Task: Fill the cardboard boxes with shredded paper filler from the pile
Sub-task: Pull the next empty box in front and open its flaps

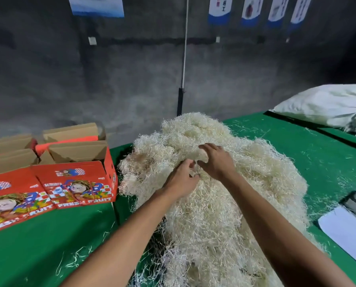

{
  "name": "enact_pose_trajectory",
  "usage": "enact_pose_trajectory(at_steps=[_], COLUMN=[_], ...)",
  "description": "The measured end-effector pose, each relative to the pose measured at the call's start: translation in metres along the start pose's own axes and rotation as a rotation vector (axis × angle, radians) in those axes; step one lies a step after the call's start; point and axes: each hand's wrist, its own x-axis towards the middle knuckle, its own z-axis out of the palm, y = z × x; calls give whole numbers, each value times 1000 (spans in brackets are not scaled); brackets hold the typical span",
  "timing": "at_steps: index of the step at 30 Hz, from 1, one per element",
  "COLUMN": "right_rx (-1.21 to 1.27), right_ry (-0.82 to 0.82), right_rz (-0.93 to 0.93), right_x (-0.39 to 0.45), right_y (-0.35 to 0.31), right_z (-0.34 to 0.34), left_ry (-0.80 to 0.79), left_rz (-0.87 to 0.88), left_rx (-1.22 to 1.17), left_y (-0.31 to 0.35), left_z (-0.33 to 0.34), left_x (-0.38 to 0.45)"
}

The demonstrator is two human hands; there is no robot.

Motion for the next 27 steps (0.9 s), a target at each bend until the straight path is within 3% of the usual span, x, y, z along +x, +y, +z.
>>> enact_pose_trajectory(at_steps=[10, 17, 19, 22, 27], right_rx=[-49, 25, 45, 94, 253], right_ry=[-135, 47, 92, 171, 248], right_rz=[238, 267, 216, 103, -68], right_x=[73, 77, 80, 82, 52], right_y=[49, 25, 5, -44, -147], right_z=[85, 81, 65, 40, 1], left_ry=[-7, 50, 97, 96, 76], left_rz=[-119, -199, -272, -500, -532], left_rx=[-38, -159, -329, -881, -1408], left_y=[-42, -83, -81, -72, -64], left_z=[8, -6, -13, -27, -59], left_x=[55, 54, 51, 42, 3])
